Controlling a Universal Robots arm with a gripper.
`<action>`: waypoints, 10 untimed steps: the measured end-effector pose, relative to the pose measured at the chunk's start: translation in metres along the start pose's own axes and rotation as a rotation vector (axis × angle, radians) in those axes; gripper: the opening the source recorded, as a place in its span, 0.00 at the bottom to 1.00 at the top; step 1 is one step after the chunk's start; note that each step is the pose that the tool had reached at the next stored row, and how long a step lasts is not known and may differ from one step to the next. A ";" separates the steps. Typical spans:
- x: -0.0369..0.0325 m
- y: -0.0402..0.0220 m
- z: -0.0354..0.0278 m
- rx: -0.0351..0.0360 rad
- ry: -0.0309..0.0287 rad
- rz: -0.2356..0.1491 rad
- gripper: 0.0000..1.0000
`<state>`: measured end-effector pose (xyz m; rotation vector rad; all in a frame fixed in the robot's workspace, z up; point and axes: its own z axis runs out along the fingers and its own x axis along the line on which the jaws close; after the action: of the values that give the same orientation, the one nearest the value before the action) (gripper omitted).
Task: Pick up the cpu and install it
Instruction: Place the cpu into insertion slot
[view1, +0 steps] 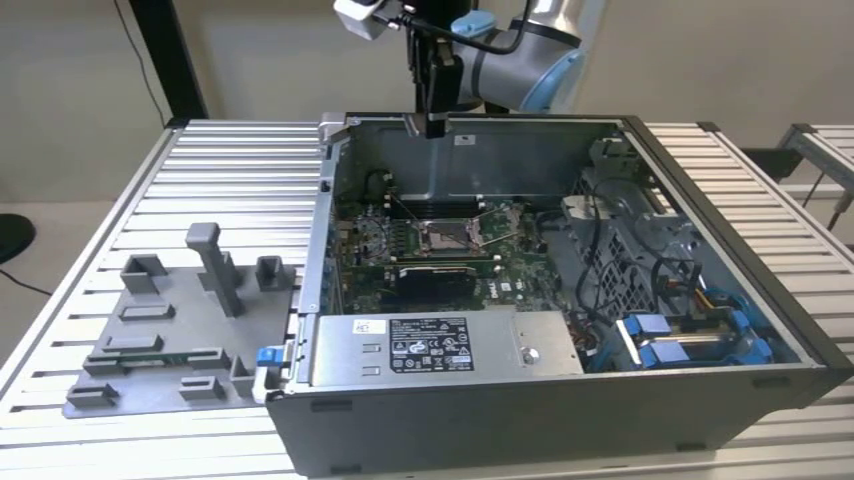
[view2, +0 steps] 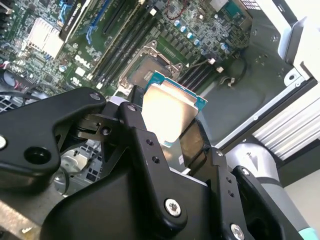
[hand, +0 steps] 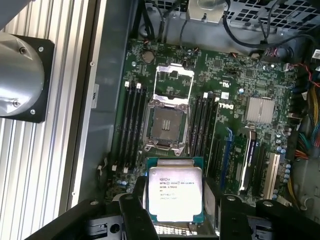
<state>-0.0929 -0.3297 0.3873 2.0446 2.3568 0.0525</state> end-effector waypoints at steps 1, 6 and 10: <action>0.0000 0.0000 0.0005 0.0000 0.0000 0.000 0.00; 0.0000 -0.0002 0.0030 0.0067 0.0010 0.002 0.00; 0.0001 -0.0004 0.0042 0.0067 0.0009 0.003 0.00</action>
<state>-0.0931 -0.3296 0.3830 2.0513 2.3579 0.0457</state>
